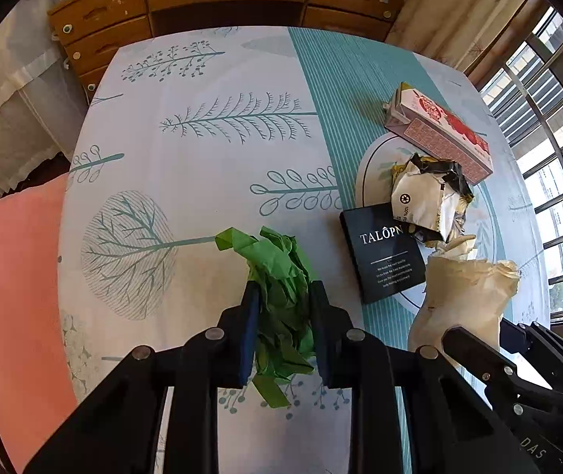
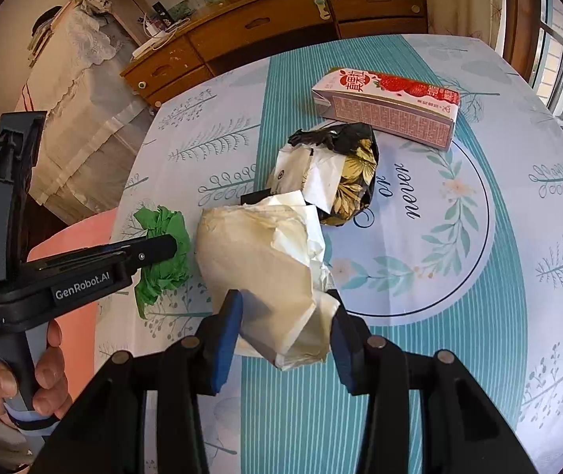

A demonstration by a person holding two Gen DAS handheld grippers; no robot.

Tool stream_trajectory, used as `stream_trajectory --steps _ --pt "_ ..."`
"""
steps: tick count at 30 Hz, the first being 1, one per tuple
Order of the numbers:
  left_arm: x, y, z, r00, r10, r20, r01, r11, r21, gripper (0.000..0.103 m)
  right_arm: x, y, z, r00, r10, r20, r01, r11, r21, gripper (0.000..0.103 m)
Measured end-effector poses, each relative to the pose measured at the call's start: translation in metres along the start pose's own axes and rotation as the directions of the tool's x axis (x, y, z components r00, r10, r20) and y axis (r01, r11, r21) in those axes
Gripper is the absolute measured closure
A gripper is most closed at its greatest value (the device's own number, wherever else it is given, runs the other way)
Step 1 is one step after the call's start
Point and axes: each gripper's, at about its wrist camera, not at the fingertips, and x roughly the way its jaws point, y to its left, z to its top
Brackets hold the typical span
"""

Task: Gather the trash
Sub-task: 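Grasp the green crumpled bag with the left tool while the right tool grasps the beige tissue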

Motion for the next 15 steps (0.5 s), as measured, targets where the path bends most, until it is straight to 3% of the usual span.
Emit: stream_trajectory --steps 9,15 --pt "-0.066 -0.028 -0.040 0.996 0.022 0.083 -0.022 1.000 -0.001 0.081 -0.052 0.000 -0.025 0.997 0.046 0.058 -0.043 0.998 -0.056 0.061" --pt "-0.124 -0.070 -0.091 0.984 0.058 0.169 -0.058 0.998 -0.003 0.081 -0.097 -0.013 -0.059 0.993 0.087 0.074 -0.077 0.989 -0.124 0.061"
